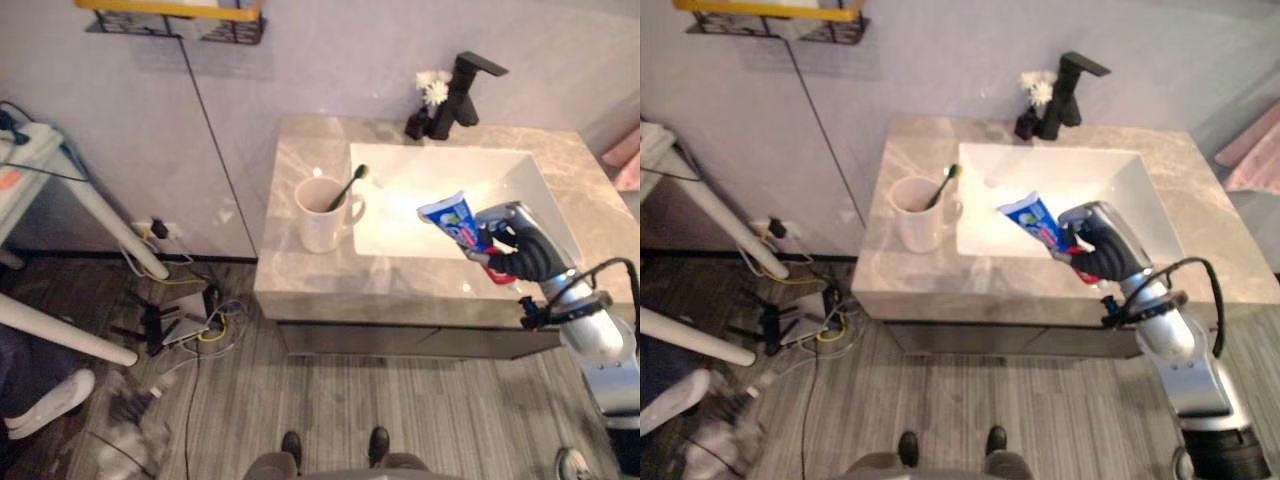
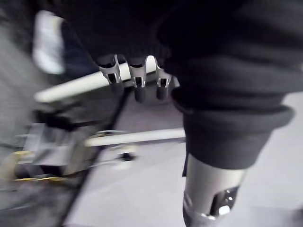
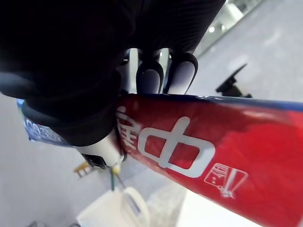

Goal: Organize washtable

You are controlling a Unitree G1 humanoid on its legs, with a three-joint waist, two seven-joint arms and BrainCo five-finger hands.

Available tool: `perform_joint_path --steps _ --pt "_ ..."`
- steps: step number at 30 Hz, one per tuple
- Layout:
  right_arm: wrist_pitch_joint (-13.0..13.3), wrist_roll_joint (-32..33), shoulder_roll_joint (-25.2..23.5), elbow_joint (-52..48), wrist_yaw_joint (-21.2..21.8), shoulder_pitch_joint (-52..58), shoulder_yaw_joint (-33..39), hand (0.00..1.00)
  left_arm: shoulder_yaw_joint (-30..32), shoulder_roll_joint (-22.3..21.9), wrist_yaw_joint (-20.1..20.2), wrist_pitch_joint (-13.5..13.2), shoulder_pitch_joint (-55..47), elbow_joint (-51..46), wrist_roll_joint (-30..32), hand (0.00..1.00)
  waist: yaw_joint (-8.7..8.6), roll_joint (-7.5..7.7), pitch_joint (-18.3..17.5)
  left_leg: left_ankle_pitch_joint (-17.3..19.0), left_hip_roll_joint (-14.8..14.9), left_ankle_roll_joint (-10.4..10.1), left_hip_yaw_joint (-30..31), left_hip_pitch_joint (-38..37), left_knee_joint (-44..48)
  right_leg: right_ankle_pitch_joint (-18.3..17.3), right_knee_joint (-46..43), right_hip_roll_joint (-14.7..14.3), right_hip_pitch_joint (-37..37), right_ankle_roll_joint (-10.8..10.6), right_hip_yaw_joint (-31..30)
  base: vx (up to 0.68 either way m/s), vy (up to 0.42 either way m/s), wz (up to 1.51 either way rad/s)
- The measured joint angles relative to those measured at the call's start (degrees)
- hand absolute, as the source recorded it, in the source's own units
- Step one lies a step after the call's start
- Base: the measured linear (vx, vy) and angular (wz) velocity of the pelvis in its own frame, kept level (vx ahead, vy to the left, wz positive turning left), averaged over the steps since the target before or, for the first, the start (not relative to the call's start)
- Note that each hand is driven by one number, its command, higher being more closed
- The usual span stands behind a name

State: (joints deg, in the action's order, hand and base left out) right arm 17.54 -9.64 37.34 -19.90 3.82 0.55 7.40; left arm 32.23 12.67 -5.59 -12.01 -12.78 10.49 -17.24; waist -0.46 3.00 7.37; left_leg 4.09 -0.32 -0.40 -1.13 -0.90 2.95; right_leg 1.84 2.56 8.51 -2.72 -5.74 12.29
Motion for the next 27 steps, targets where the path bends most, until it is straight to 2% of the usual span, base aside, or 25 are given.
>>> perform_joint_path --steps 1,6,11,12,16,19,27 --pt "0.0 0.0 -1.2 -1.0 0.0 0.0 0.0 1.00 0.1 0.7 -1.0 -1.5 1.0 -7.7 -0.9 0.00 0.05 -0.45 -1.1 0.0 -0.2 0.0 0.2 0.0 0.0 0.0 0.2 0.2 -0.2 0.0 0.3 0.02 0.015 0.12" --pt "0.0 0.1 -2.3 -1.8 0.1 -0.1 -1.5 1.00 -4.2 0.8 -1.2 -4.1 5.0 -23.5 -1.4 0.00 1.28 -1.15 -2.1 0.0 -0.7 0.0 0.6 -1.6 -0.3 0.0 0.6 0.6 -2.0 0.0 0.7 0.00 0.012 0.04" --pt "-0.1 0.7 -4.2 -1.8 0.9 -0.5 -8.8 1.00 -17.9 0.9 0.6 -5.0 5.4 -35.2 -6.2 0.00 1.40 -1.51 -3.4 -0.2 -0.7 0.2 0.9 -1.6 -0.7 -0.1 0.6 0.6 -2.0 0.0 0.9 -0.03 -0.008 0.02" --pt "-0.3 0.8 -5.0 -1.7 1.3 -1.0 -10.5 1.00 -22.9 0.9 2.1 -5.1 6.0 -37.2 -7.9 0.00 1.40 -1.73 -3.7 -0.3 -0.7 0.2 1.0 -1.6 -0.7 -0.1 0.6 0.6 -2.0 0.0 1.0 -0.03 -0.014 0.04" --pt "-0.7 1.2 -7.2 0.8 1.5 -5.4 -15.8 1.00 -37.5 0.6 6.6 -4.5 11.2 -38.0 -12.2 0.00 1.31 -2.30 -4.4 -0.6 -0.7 0.1 1.1 -1.7 -0.9 0.0 0.5 0.5 -2.1 -0.1 1.2 -0.02 -0.014 0.01" --pt "-2.0 1.1 -8.5 1.3 1.2 -7.8 -18.0 1.00 -44.1 -0.7 7.4 -4.1 14.6 -37.4 -13.7 0.00 1.30 -2.28 -4.4 -0.9 -0.6 0.0 1.1 -1.8 -1.1 0.0 0.5 0.4 -2.1 0.0 1.2 -0.04 -0.018 0.00" --pt "-2.8 1.1 -10.8 2.9 -0.2 -12.7 -22.1 1.00 -51.7 -1.2 7.9 -1.6 18.5 -32.6 -17.1 0.00 1.38 -2.06 -4.6 -1.8 -0.7 0.1 0.7 -2.7 -2.8 0.0 0.4 0.2 -2.0 0.0 0.8 -0.01 -0.002 -0.01"
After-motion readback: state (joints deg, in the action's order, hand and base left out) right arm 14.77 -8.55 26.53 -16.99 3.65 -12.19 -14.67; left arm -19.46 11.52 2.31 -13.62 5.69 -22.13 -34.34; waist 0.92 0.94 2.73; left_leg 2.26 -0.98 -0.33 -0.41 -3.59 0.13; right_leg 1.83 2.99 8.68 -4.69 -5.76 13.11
